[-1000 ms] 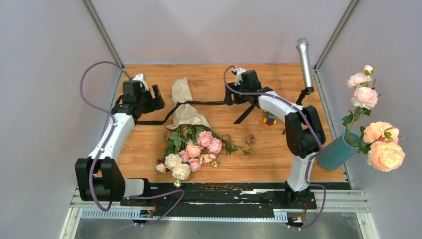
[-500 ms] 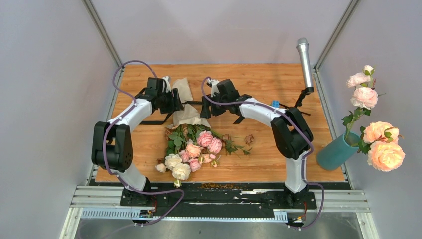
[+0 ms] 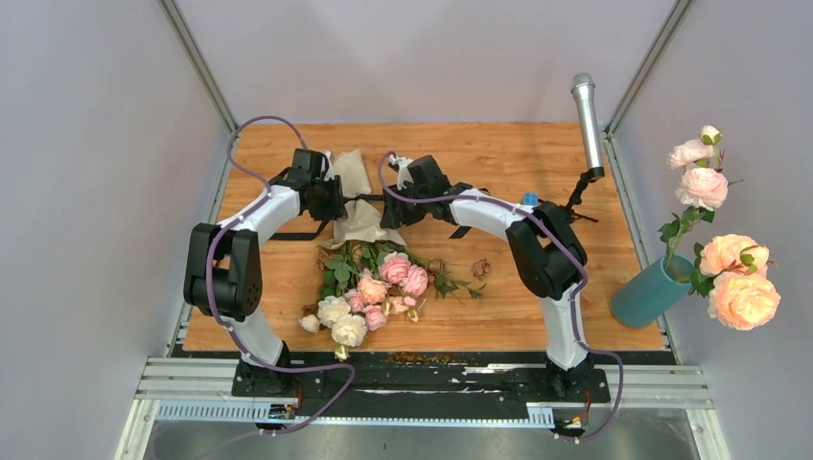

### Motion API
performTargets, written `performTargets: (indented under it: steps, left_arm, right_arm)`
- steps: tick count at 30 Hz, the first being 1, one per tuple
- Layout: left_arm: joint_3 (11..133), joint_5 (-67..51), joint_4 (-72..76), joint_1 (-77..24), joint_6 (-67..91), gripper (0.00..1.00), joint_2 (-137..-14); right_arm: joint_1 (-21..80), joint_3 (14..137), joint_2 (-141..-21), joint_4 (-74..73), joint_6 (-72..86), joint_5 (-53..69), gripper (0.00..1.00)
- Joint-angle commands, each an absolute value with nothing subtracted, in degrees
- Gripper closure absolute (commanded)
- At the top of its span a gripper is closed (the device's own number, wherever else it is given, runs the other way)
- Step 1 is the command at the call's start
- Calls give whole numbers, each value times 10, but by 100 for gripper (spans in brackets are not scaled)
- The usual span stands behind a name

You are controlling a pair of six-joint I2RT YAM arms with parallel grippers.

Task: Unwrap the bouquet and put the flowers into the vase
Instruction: Untie the ribbon from the wrapping paper.

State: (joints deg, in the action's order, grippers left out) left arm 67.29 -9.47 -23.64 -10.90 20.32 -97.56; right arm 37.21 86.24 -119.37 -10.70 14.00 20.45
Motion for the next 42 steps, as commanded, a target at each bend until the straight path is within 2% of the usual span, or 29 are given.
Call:
performTargets:
  steps: [1,5,13,23,32,37,42]
  left_arm:
    - [685,-63,-247,-120,177,59,-984]
    - [688,-56,-258,-129,170,63,-1002]
    - [683,-21,-289,-152,156,83,-1021]
    - [680,-55,-311,-154,140,100,-1038]
    - [681,-85,-296,-154,145,100,-1051]
    - [686,-80,-296,-153,141,100,-1052]
    - [696,-76,-302,-153,138,100,-1064]
  right_arm:
    - [386,863,-1200,-90,149,199,54]
    - [399,844,-1204,-88,157,194,57]
    - [404,859,-1196,-121,144,169,58]
    - [394,968,-1216,-159,94,176,50]
    - [386,1060,-1280,-150,83,161,46]
    - [387,1105,-1323,-147,89,154,53]
    - [388,1129,-1347,-140,94,142,52]
